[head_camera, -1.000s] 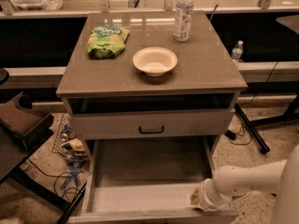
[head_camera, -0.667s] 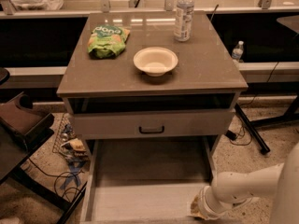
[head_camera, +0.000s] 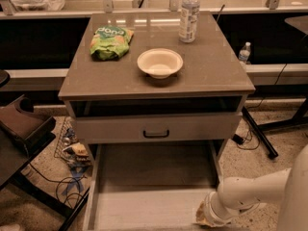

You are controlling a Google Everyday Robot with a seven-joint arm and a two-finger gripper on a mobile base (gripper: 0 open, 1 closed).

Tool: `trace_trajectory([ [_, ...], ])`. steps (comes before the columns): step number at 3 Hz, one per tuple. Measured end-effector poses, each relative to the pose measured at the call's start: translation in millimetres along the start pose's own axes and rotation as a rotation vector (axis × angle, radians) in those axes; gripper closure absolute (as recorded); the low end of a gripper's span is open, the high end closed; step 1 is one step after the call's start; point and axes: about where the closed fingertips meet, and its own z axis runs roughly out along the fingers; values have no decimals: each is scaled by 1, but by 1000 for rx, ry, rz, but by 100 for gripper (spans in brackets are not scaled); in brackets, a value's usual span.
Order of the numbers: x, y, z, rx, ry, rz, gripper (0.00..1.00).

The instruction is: Open middle drawer

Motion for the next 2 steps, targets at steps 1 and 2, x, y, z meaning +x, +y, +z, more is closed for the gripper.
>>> trace_trajectory([
  [1, 0, 1, 0, -1, 0, 0, 27],
  [2, 0, 0, 1, -4, 0, -1, 0],
])
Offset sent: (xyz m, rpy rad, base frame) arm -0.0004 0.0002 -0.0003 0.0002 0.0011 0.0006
